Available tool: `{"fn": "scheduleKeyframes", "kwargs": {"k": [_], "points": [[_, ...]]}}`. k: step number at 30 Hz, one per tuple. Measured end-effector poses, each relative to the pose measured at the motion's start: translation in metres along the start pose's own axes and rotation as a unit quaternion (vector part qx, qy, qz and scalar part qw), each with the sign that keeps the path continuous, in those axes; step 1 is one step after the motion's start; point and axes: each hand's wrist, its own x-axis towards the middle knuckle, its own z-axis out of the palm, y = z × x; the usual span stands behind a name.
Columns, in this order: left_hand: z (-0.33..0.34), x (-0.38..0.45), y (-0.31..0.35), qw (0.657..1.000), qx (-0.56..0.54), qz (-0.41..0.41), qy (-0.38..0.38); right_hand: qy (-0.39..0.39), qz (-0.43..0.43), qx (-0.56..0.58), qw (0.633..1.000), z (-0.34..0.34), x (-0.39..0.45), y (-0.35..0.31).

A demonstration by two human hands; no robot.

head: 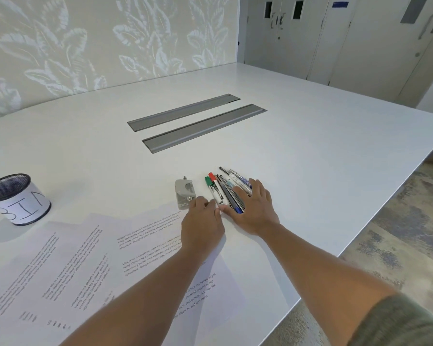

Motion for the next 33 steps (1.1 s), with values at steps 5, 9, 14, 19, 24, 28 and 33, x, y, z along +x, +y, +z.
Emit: {"fn": "scheduleKeyframes", "kwargs": {"k": [5, 9, 14, 19, 24, 28, 33], "points": [[0.010, 0.012, 0.013, 1.000, -0.003, 0.022, -0.007, 0.005, -0.006, -0.001, 1.000, 0.009, 0.014, 0.003], [0.018, 0.021, 0.023, 0.999, -0.008, 0.036, -0.037, 0.003, -0.007, 0.005, 1.000, 0.014, 0.027, 0.005], [0.022, 0.041, 0.032, 0.993, -0.043, -0.004, -0.107, 0.009, -0.020, 0.003, 1.000, 0.017, 0.044, 0.005], [0.027, 0.063, 0.029, 0.990, -0.048, -0.012, -0.134, -0.008, -0.015, 0.011, 1.000, 0.021, 0.062, 0.006], [0.033, 0.083, 0.026, 0.987, -0.066, -0.026, -0.145, -0.011, -0.013, 0.019, 1.000, 0.025, 0.077, 0.005], [0.038, 0.101, 0.022, 0.986, -0.071, -0.035, -0.146, -0.015, -0.012, 0.025, 1.000, 0.026, 0.091, 0.004], [0.046, 0.118, 0.020, 0.985, -0.114, -0.058, -0.119, -0.012, -0.013, 0.040, 0.999, 0.029, 0.107, 0.002]]}}
